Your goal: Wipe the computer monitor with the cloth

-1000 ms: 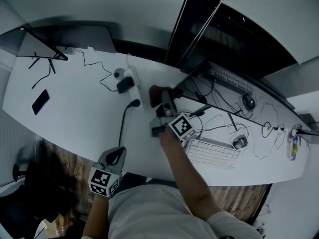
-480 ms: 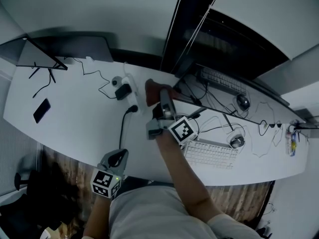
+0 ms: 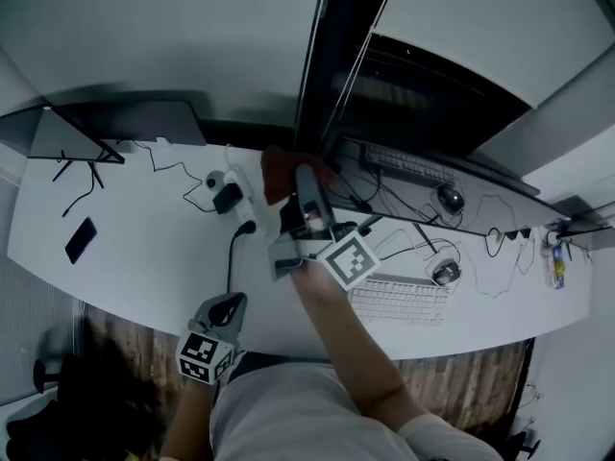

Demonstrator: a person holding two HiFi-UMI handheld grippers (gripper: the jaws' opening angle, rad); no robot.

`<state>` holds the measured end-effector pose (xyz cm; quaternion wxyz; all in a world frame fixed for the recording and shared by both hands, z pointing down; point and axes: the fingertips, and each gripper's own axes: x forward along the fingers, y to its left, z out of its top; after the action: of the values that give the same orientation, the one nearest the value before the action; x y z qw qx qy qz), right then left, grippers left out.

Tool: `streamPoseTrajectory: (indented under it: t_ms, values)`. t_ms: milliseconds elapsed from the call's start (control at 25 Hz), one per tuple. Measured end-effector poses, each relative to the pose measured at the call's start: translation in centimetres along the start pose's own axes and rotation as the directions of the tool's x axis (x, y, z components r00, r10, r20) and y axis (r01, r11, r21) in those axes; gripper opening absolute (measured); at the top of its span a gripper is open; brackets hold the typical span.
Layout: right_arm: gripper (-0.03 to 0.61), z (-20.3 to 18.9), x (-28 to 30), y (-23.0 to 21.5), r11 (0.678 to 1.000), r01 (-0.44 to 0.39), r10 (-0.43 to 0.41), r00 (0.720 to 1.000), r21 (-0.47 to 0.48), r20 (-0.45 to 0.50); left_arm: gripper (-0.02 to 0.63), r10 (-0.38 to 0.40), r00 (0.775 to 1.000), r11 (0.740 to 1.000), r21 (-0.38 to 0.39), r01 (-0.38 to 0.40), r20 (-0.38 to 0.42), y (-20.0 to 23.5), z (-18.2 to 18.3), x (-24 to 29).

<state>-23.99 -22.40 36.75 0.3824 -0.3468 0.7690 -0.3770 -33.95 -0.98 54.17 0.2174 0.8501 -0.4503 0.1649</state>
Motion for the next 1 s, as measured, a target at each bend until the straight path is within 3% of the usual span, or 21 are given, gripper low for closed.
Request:
streamPoseTrajectory:
  t_ms: [240, 720, 880, 1000]
  values:
    - [0.051, 2.3, 0.9, 5.5, 0.994, -0.088, 0.089, 0.996, -0.057, 0.005, 0.009, -0.009, 1.000, 1.000, 0.023, 0.008, 0.028, -0.3, 1.8, 0.1]
    - [0.051, 7.9, 0.6, 13.1, 0.972, -0.183, 0.188, 0.982, -0.147, 0.020, 0.009, -0.037, 0.997, 0.998, 0.043, 0.034, 0.072, -1.7, 4.2, 0.6]
    - [0.051, 10.0, 0.3, 15.5, 0.946, -0.198, 0.202, 0.979, -0.256, -0.008, 0.009, -0.052, 0.994, 0.997, 0.062, 0.046, 0.095, -2.2, 5.6, 0.8]
    - [0.051, 11.5, -0.3, 16.4, 0.908, -0.167, 0.172, 0.985, -0.383, -0.024, 0.009, -0.065, 0.992, 0.996, 0.068, 0.058, 0.110, -2.9, 6.3, 1.2]
